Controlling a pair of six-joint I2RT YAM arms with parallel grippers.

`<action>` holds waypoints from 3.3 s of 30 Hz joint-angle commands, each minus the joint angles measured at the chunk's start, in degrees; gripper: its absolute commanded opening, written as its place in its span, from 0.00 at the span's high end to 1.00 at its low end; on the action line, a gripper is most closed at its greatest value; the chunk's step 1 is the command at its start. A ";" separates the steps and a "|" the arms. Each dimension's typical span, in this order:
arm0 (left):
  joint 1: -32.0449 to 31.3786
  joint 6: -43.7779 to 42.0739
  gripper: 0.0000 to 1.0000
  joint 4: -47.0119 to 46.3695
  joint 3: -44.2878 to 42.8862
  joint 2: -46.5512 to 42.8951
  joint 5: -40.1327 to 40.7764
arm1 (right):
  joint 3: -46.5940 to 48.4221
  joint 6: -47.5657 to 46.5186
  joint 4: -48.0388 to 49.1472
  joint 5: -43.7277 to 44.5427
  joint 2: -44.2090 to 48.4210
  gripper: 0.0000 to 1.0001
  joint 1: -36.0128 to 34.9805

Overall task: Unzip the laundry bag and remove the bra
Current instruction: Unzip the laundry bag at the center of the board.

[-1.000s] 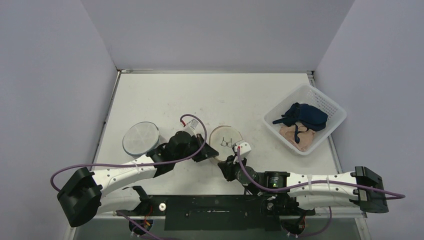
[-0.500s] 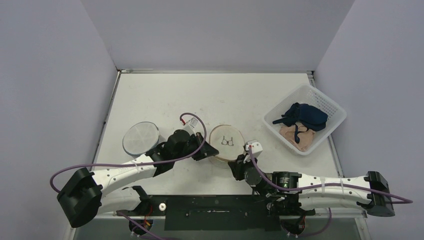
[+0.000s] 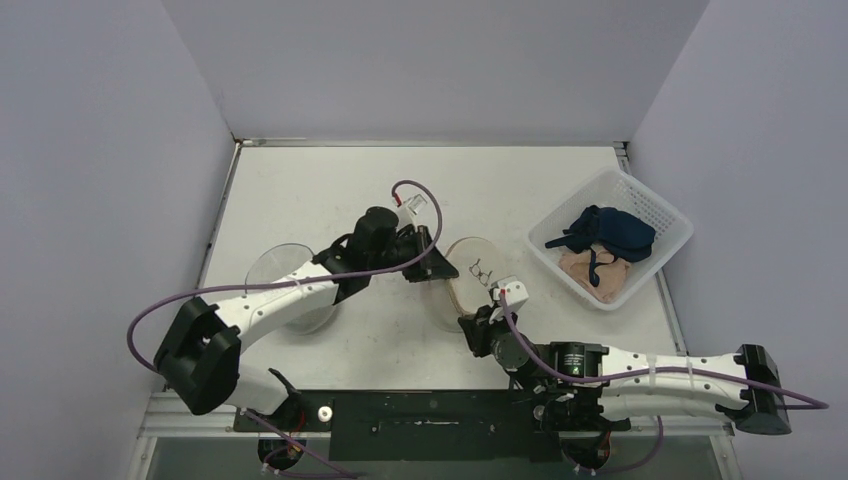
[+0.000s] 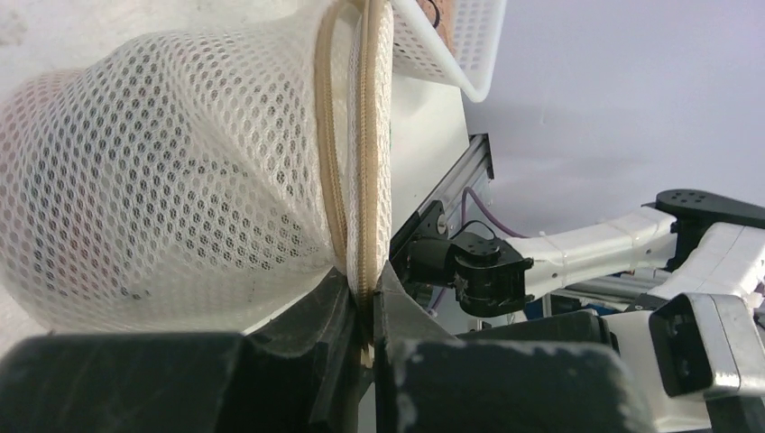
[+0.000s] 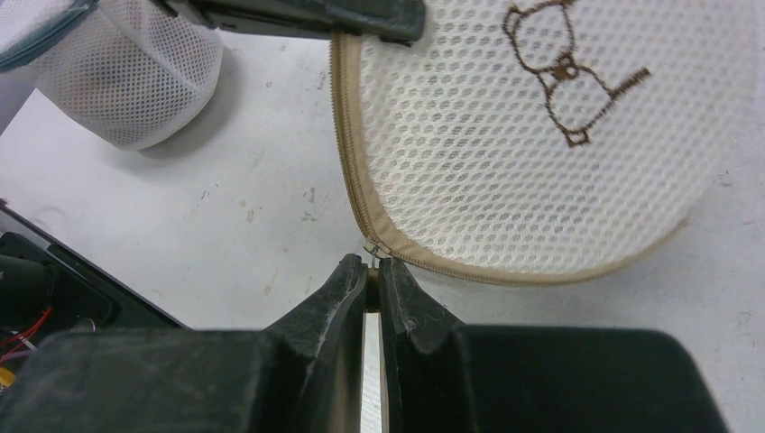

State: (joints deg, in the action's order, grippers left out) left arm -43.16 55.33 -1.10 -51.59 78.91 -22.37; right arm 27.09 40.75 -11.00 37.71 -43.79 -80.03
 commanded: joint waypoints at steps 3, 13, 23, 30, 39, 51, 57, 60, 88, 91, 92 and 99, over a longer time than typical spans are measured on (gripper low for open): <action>1.14 -3.25 0.93 -3.93 -3.49 6.36 -5.87 | 2.78 -1.64 7.91 -2.52 -3.67 0.95 -0.78; 1.94 -1.71 0.22 0.75 7.98 -7.19 1.96 | 4.83 -1.57 10.29 -3.11 -7.78 0.95 -0.84; -4.16 9.59 0.13 4.34 20.62 -26.66 16.59 | 5.34 -1.90 13.31 -4.64 -10.66 0.95 -0.88; -5.61 9.60 0.16 2.08 16.93 -20.83 17.71 | 3.94 -2.61 14.25 -5.77 -11.46 0.95 -0.85; -5.80 11.19 0.40 -5.74 14.68 -14.07 16.34 | 3.89 -2.61 13.58 -6.91 -11.61 0.95 -0.92; -4.02 9.03 1.00 -4.65 12.97 -12.28 15.43 | 2.98 -1.42 8.74 -5.44 -8.75 0.95 -0.92; -0.48 7.70 1.00 -4.27 13.01 -13.53 11.84 | 1.27 1.31 1.49 -2.03 -5.29 0.95 -0.93; 0.25 7.24 1.00 -4.58 12.93 -13.25 10.24 | -0.01 3.34 -1.69 0.07 -3.24 0.95 -0.83; 2.21 5.13 0.05 12.77 14.61 -24.80 13.16 | 4.48 -2.31 10.48 -3.73 -9.53 0.95 -0.89; -0.07 9.20 0.04 12.41 18.21 -30.25 15.96 | 4.86 -2.84 12.19 -4.62 -10.54 0.95 -0.76; -1.90 10.39 0.04 11.59 18.66 -31.20 17.76 | 5.01 -3.02 12.66 -4.87 -10.81 0.95 -0.74; -11.55 9.89 0.10 9.18 11.44 -22.95 25.02 | 5.11 -2.52 12.93 -5.78 -11.61 0.95 -0.74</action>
State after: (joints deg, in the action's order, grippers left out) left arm -53.58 64.49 11.40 -34.72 51.03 -1.91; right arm 29.93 38.30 -1.63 32.56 -55.53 -80.40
